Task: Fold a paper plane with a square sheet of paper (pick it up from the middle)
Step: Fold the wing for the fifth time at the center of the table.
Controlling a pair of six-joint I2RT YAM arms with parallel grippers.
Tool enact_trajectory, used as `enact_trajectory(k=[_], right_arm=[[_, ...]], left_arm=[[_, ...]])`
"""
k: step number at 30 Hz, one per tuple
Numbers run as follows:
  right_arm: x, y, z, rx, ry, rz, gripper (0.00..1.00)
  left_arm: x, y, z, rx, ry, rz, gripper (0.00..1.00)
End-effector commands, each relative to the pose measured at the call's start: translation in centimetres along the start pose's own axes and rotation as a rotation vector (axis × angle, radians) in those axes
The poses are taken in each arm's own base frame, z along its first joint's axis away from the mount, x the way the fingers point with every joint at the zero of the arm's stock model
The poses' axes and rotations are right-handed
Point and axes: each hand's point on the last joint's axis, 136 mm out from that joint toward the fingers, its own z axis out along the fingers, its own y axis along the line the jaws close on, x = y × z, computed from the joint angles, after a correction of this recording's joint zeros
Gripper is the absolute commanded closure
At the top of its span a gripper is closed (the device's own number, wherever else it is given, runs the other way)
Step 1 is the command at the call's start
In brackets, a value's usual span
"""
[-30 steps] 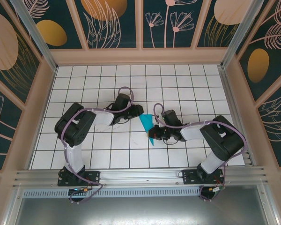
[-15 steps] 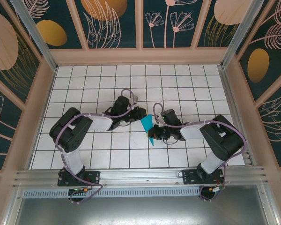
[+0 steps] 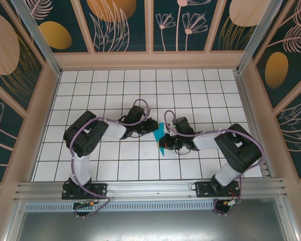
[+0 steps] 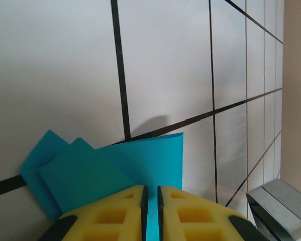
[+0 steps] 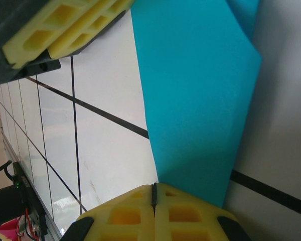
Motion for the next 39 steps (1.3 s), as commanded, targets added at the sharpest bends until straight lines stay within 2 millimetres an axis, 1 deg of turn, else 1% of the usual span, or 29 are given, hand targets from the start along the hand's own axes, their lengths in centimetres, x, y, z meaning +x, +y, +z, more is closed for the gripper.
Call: enact_trajectory(k=[1,3,5,8,9,11,15,19,21,23,25,26,28,31,33,34,35,37,39], right_arm=[[3.6,-1.6,-0.8,0.037,0.099,0.058,1.0],[4.7,-1.3,-1.2,0.008,0.112,0.069,1.0],[6.4,-1.5,-1.4,-0.012,0.143,0.102,1.0],[8.3,-2.7,-1.6,0.012,0.175,0.152,1.0],[8.6,-2.7,-1.7,0.012,0.171,0.153,1.0],[8.4,-2.4,-2.2,0.004,0.148,0.14,1.0],[6.8,-1.2,-3.4,0.03,0.096,0.083,0.99],[3.5,-0.3,-5.0,0.075,-0.034,0.029,0.96],[2.1,-0.7,-5.8,0.098,-0.098,0.039,0.92],[1.0,-1.6,-6.3,0.129,-0.143,0.07,0.91],[0.0,-2.4,-6.7,0.15,-0.183,0.1,0.9],[-0.3,-2.7,-6.8,0.16,-0.201,0.112,0.89],[-1.2,-3.1,-7.3,0.185,-0.249,0.131,0.85],[-2.2,-3.4,-8.0,0.206,-0.318,0.145,0.79],[-2.6,-3.5,-8.4,0.21,-0.355,0.161,0.77],[-2.8,-3.4,-8.4,0.203,-0.371,0.167,0.76],[-2.9,-3.4,-8.5,0.197,-0.38,0.172,0.74],[-3.1,-3.5,-8.5,0.192,-0.393,0.18,0.72],[-3.2,-3.5,-8.5,0.192,-0.402,0.183,0.7]], left_arm=[[0.2,5.9,0.1,-0.217,-0.029,-0.063,0.85],[0.3,6.1,0.1,-0.222,-0.032,-0.07,0.85],[0.4,6.3,0.1,-0.226,-0.027,-0.075,0.85],[0.2,5.8,0.1,-0.209,-0.028,-0.074,0.84],[0.2,5.6,0.1,-0.203,-0.028,-0.072,0.84],[0.0,5.1,0.1,-0.19,-0.024,-0.063,0.83],[-0.3,4.4,-0.2,-0.174,-0.029,-0.05,0.82],[-0.8,2.4,-0.6,-0.109,-0.04,-0.026,0.78],[-1.3,1.2,-1.1,-0.086,-0.057,-0.018,0.77],[-2.0,-0.2,-1.7,-0.061,-0.07,-0.004,0.75],[-2.7,-1.9,-2.6,-0.036,-0.09,0.016,0.68],[-2.9,-2.3,-3.1,-0.045,-0.102,0.021,0.64],[-3.8,-2.6,-4.6,-0.103,-0.144,0.033,0.54],[-4.4,-3.2,-7.0,-0.162,-0.21,0.054,0.5],[-4.4,-3.1,-8.2,-0.212,-0.234,0.061,0.47],[-4.1,-3.0,-8.5,-0.244,-0.235,0.069,0.46],[-3.7,-2.5,-8.7,-0.285,-0.23,0.075,0.44],[-3.2,-2.6,-8.9,-0.358,-0.23,0.092,0.39],[-2.3,-2.5,-8.5,-0.394,-0.216,0.105,0.35]])
